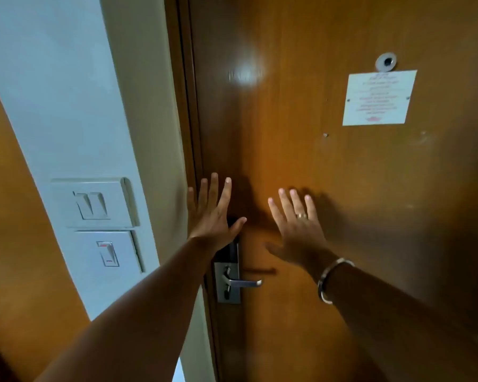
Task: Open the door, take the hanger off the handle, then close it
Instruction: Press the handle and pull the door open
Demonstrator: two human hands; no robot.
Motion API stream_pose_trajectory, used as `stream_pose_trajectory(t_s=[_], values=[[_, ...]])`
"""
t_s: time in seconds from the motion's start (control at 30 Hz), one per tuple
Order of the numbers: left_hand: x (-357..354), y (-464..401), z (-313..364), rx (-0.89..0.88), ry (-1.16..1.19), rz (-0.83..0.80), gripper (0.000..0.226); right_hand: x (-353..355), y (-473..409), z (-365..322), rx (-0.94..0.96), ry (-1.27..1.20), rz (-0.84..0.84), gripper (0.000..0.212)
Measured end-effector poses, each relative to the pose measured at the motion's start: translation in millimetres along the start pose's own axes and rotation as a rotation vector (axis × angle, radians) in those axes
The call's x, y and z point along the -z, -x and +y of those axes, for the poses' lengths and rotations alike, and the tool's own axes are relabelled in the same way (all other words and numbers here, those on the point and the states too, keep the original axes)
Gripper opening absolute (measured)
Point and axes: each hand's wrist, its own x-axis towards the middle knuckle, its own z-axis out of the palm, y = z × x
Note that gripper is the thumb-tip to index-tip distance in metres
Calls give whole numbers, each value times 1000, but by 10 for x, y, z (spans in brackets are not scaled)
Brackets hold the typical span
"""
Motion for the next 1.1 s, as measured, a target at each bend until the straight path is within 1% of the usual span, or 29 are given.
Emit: stream_pose_trajectory(t_s=[0.07,0.13,0.17,0.2,0.3,0.37,0.4,0.47,0.57,0.7,0.77,0.83,0.9,0.97,1.03,1.1], values=[[-111,68,-44,13,19,-61,104,-272,152,-236,-5,-99,-36,111],[-250,152,-65,16,4,-123,104,-568,443,-552,-12,-138,-129,110],[-288,163,-49,1,12,-116,104,-698,536,-663,1,-140,-144,110],[-310,163,-40,-11,27,-117,104,-797,581,-772,0,-148,-195,109],[-368,57,-24,-49,67,-32,109,-993,545,-1086,16,-150,-301,105],[-404,-18,21,-98,85,53,112,-1069,497,-1228,-8,-191,-326,101],[-463,-89,33,-122,95,67,113,-1107,467,-1289,-30,-211,-349,99],[-557,-195,64,-145,108,84,115,-1188,462,-1333,-59,-245,-370,96],[-687,-265,107,-127,126,92,116,-1292,545,-1340,-42,-242,-423,97],[-821,-305,117,-121,97,163,113,-1389,602,-1349,-28,-209,-358,97],[-842,-304,122,-121,94,204,112,-1424,597,-1395,-53,-219,-320,100],[-871,-298,130,-125,86,230,110,-1463,609,-1432,-91,-258,-327,105],[-884,-316,129,-118,83,251,110,-1517,627,-1441,-91,-317,-372,114],[-899,-321,110,-103,71,259,110,-1591,659,-1439,-71,-384,-462,122],[-910,-316,131,-100,60,240,111,-1620,680,-1394,-66,-434,-513,124],[-899,-306,132,-88,47,218,112,-1605,665,-1362,-54,-477,-526,123]])
